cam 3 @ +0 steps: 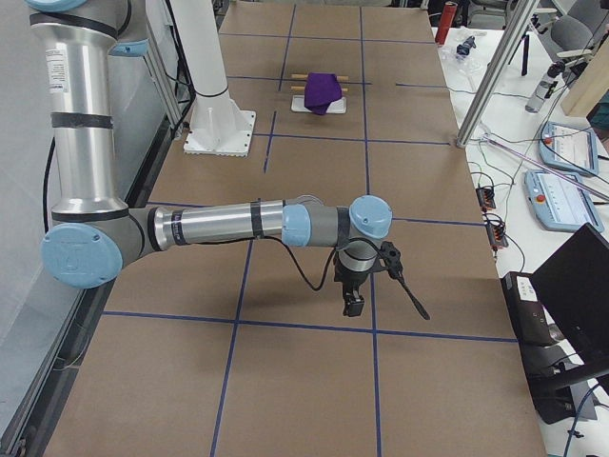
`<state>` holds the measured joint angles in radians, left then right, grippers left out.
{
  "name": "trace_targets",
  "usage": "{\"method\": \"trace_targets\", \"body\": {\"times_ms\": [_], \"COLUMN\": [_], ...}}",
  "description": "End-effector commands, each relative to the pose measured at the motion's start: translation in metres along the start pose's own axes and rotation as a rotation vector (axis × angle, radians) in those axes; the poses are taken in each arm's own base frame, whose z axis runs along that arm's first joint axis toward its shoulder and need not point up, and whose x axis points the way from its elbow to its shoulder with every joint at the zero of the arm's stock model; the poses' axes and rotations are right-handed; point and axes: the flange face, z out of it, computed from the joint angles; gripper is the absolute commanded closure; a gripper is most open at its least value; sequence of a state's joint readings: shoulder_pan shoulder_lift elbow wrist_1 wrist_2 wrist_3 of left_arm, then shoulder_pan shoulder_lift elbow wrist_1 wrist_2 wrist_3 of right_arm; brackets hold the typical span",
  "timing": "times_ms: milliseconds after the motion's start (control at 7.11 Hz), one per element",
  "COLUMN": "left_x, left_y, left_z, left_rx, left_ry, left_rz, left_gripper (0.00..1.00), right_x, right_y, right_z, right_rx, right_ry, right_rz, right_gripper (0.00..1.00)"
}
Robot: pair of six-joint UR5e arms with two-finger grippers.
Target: Hang towel on rack
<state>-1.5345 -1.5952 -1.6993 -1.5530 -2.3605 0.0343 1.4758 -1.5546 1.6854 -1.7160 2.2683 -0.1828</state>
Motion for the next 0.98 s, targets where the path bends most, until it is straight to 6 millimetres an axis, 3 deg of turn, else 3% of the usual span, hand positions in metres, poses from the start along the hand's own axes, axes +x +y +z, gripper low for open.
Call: {"method": "trace_targets", "body": {"times_ms": [0,844], "left_x": [-0.0016,-0.0011], "left_y": [0.0063,0.007], "left_z": [0.0071,0.0077], "left_rx": [-0.011,-0.013], "left_ry": [0.051,0.052], "left_rz": [-0.011,-0.011], "left_gripper": [0.0,0.0], "right_x": [-0.0002,-0.0005], "right_y": [-0.0002,0.0004], "right_z": [0.0019,0.003], "right_rx": [-0.001,-0.001], "right_ry": [-0.018,-0.03], "right_rz": [0.002,0.004], "right_gripper": [0.0,0.0]}}
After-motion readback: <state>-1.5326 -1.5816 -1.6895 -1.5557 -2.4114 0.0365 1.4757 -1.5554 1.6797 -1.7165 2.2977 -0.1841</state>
